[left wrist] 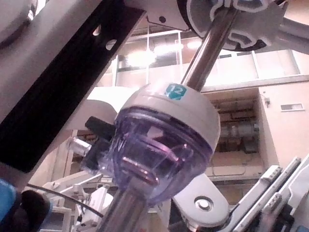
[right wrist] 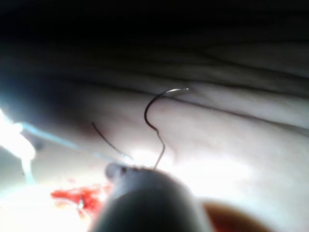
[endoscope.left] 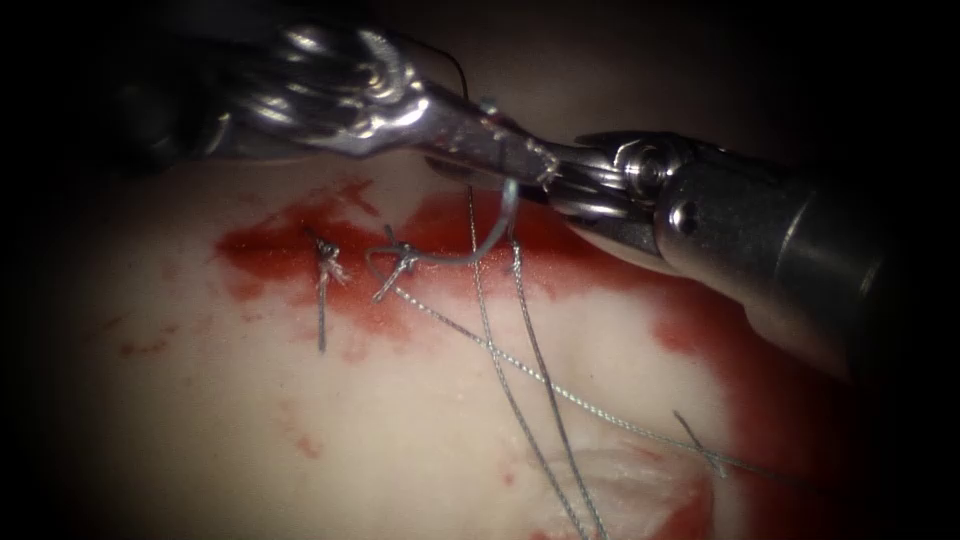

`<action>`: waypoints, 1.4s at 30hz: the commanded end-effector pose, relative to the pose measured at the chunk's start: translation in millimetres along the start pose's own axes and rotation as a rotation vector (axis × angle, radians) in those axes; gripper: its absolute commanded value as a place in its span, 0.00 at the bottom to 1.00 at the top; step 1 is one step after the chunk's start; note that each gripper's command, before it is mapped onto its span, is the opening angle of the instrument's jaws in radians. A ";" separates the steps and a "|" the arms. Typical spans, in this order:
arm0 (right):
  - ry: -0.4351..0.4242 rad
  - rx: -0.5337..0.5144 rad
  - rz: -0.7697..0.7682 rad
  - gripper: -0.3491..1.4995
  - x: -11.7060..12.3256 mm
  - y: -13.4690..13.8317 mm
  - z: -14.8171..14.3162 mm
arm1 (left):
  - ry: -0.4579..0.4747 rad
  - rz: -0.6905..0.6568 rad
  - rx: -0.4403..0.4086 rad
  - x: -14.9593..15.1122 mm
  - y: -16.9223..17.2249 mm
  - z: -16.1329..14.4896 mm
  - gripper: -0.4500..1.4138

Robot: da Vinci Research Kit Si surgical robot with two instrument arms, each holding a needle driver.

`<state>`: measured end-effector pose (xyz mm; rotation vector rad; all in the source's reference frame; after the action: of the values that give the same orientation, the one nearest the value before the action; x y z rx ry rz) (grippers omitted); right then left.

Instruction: Wound Closure

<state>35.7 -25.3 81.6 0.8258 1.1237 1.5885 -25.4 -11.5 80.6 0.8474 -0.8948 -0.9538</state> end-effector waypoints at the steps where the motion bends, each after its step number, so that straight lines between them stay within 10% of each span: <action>1: 0.014 0.018 0.005 0.00 0.7 -0.5 1.7 | 0.002 -0.003 0.009 -1.4 -0.2 0.2 0.00; 26: 0.052 0.317 0.212 0.00 3.1 0.0 0.3 | 0.364 0.053 -0.357 7.3 11.7 6.0 0.00; 42: 0.103 0.487 0.383 0.00 2.1 -0.4 2.4 | 0.416 0.068 -0.273 10.4 13.4 10.0 0.00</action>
<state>36.7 -23.8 82.1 1.3571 1.5228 1.7062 -26.8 -19.9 99.5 0.7439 -0.4134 -0.7752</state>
